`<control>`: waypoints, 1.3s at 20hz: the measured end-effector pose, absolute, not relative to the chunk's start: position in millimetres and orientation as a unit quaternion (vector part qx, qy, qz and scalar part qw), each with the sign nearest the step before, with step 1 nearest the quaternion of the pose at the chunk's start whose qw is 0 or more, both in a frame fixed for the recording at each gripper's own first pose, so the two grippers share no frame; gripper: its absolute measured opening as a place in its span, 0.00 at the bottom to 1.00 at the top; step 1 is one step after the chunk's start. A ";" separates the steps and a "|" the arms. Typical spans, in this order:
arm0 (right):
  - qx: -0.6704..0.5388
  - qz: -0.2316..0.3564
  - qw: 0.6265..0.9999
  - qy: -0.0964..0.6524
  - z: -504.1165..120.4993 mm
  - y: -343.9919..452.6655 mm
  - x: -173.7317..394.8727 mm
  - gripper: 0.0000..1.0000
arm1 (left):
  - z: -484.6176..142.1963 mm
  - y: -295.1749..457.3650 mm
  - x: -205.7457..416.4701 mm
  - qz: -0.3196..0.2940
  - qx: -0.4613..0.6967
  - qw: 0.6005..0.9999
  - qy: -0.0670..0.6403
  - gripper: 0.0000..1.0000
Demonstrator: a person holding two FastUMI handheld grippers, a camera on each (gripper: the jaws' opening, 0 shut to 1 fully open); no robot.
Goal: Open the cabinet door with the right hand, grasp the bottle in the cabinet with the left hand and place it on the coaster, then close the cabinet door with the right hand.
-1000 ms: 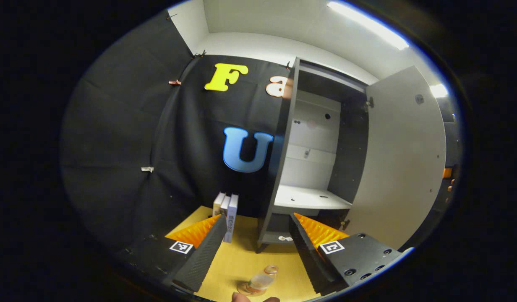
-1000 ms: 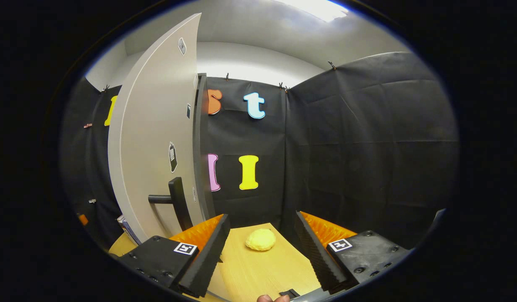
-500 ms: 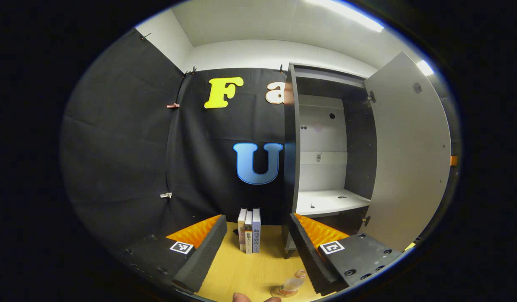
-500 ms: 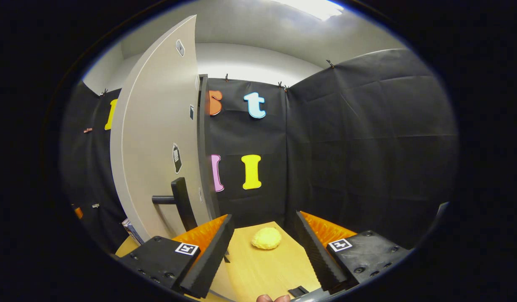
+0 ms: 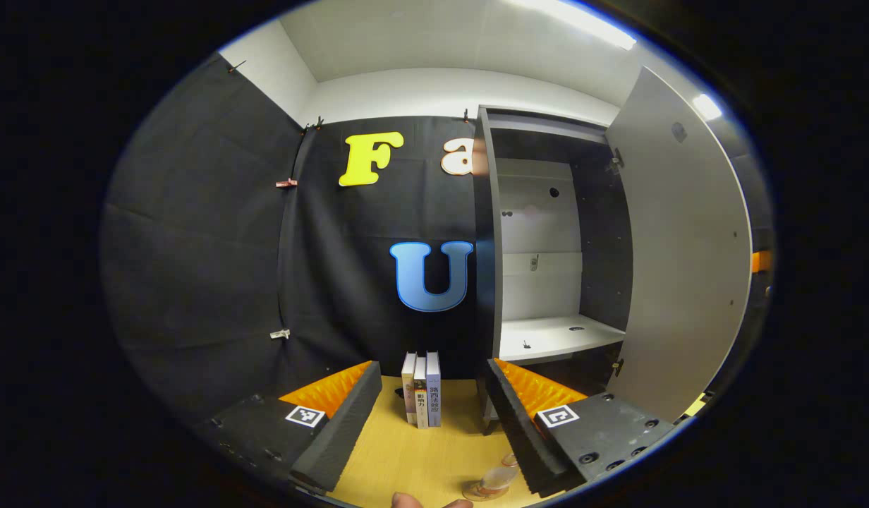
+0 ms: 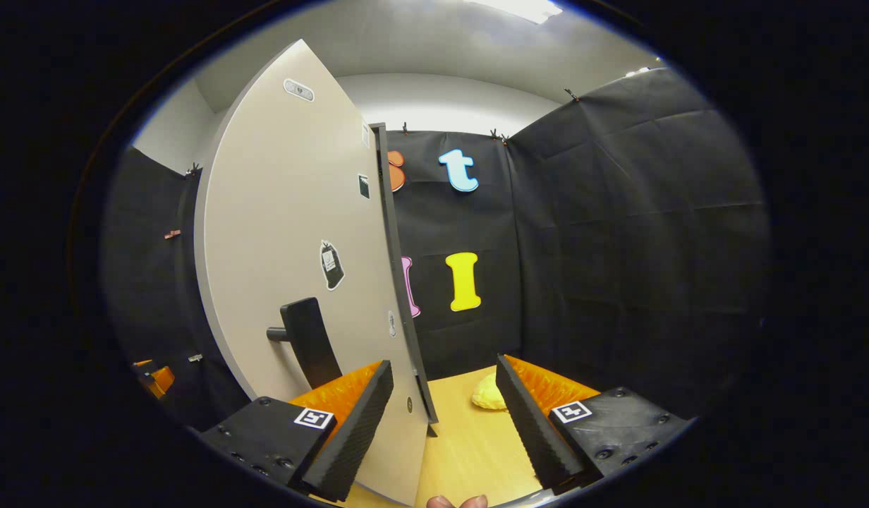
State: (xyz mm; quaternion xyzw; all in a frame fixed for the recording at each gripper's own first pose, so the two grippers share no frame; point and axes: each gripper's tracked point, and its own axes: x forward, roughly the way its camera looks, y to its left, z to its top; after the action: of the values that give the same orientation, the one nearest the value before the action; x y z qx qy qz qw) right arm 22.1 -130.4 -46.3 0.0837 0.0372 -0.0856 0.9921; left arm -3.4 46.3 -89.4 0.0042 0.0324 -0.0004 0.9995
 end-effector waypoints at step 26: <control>0.041 0.073 0.994 0.074 -83.5 5.0 40.2 0.98 | -91.0 18.6 -0.6 -0.023 0.039 0.999 0.027 0.90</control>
State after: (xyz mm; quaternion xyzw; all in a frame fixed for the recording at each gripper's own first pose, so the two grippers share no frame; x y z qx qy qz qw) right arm 40.2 5.0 -83.5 0.0409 0.0740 0.0726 0.9938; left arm -0.6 18.6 -91.0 0.0394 0.0265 -0.0228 0.9986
